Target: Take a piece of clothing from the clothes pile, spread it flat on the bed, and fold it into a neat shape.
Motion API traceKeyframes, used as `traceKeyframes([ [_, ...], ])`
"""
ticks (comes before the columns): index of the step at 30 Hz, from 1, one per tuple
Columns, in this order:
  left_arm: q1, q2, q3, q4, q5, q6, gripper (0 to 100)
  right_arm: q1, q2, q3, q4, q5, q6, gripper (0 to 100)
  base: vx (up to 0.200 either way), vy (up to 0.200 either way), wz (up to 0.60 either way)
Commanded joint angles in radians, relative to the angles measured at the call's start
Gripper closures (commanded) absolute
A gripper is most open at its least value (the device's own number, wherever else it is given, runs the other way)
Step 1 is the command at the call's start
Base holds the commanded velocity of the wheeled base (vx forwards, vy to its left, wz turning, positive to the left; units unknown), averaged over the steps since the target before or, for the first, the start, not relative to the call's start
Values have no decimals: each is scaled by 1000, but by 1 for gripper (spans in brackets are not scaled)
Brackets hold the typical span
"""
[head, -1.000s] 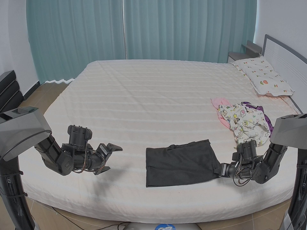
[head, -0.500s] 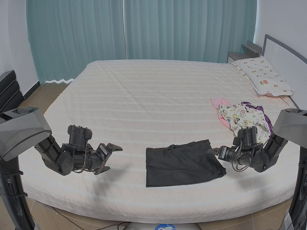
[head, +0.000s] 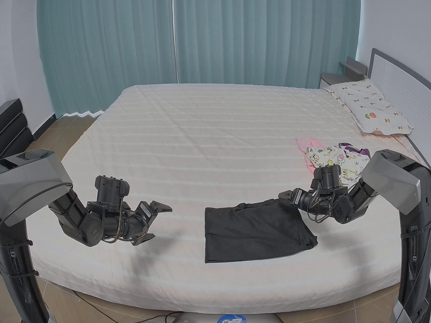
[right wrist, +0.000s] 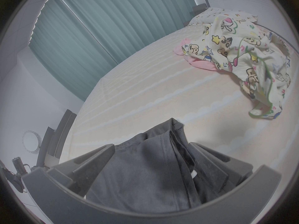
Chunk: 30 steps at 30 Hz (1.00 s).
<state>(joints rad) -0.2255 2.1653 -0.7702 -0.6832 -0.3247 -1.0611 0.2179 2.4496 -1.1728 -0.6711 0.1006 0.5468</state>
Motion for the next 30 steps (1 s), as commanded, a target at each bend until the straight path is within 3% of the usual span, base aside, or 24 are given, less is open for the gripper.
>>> traceKeyframes([
  [1,0,2,0,-1,-1,0,0,9,74,-42,5,-2,-1,100,0,0,0],
  [8,0,2,0,-1,-1,0,0,5,85,-73,10,-27,4,100,0,0,0],
  [15,0,2,0,-1,-1,0,0,-31,74,-117,8,-55,73,100,0,0,0],
  [30,0,2,2,-1,-1,0,0,-57,103,-146,8,-64,74,100,0,0,0],
])
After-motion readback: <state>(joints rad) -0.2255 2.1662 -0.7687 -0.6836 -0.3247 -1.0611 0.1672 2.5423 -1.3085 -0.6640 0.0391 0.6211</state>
